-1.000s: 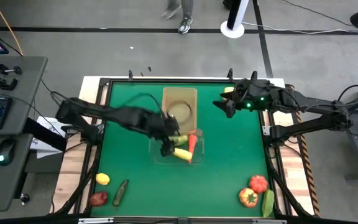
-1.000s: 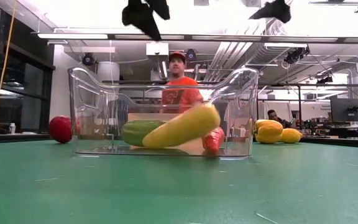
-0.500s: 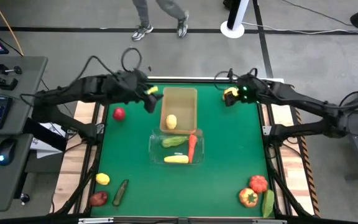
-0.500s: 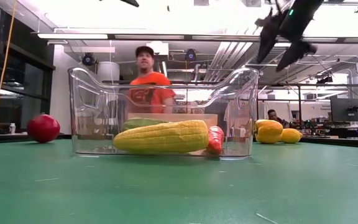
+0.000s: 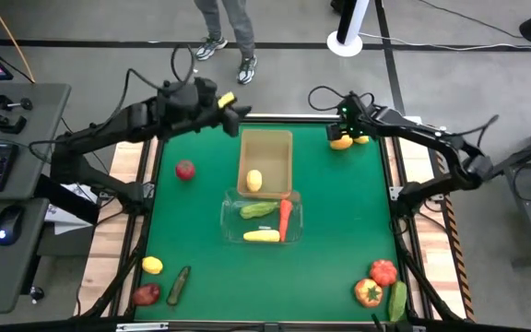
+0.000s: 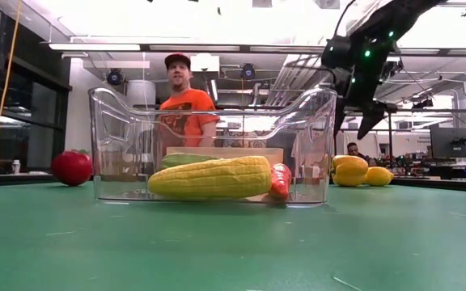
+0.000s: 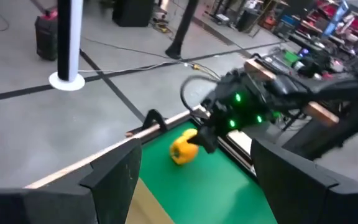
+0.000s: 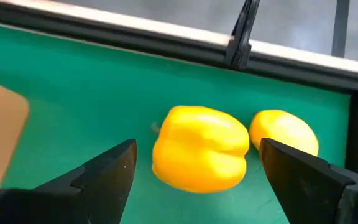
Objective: Sort produce into baskets
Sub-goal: Put the yellow bell pepper into the transparent bin
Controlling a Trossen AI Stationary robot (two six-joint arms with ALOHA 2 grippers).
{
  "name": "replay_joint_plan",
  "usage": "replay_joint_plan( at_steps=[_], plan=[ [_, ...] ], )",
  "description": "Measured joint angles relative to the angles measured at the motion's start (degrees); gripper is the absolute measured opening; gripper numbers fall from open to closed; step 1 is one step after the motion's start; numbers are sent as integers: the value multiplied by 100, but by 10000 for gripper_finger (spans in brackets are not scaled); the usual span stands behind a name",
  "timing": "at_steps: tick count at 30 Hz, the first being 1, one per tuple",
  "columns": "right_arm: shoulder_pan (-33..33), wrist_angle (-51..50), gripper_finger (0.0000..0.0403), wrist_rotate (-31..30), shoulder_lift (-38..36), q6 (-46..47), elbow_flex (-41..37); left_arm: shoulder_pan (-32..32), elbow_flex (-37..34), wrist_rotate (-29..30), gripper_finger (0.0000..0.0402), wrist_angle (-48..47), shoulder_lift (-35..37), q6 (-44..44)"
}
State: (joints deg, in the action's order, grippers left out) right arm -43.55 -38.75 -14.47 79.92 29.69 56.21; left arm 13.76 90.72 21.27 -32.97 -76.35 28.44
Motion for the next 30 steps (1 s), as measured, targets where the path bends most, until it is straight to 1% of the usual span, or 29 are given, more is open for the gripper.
replay_joint_plan(
  at_steps=[4,9,13,15,18,21,23,26,28,30],
  plan=[
    [-8,-27,332,98,177,149,0,578,0,-547,289,-20,63,-138],
    [7,-17,332,147,94,323,-1,1282,2,-1107,289,-60,169,-490],
    [3,-17,332,155,-18,113,0,1859,2,-1660,289,-159,167,-864],
    [3,-2,332,298,-67,-69,-2,2166,2,-1971,289,-206,169,-1087],
    [3,64,332,747,-79,-290,0,2598,2,-2475,289,-239,169,-1341],
    [5,152,334,909,-79,-305,0,2975,2,-2904,289,-234,169,-1522],
    [-16,113,342,1055,-79,-408,-1,3187,2,-3236,289,-236,169,-1607],
    [-115,-105,370,1342,-62,-608,34,3452,2,-3705,289,-229,169,-1678],
    [-166,-413,390,1346,21,-830,213,3599,2,-3952,289,-229,169,-1718],
    [-200,-643,395,1273,95,-1235,457,3694,2,-4097,289,-229,169,-1765]
  ],
)
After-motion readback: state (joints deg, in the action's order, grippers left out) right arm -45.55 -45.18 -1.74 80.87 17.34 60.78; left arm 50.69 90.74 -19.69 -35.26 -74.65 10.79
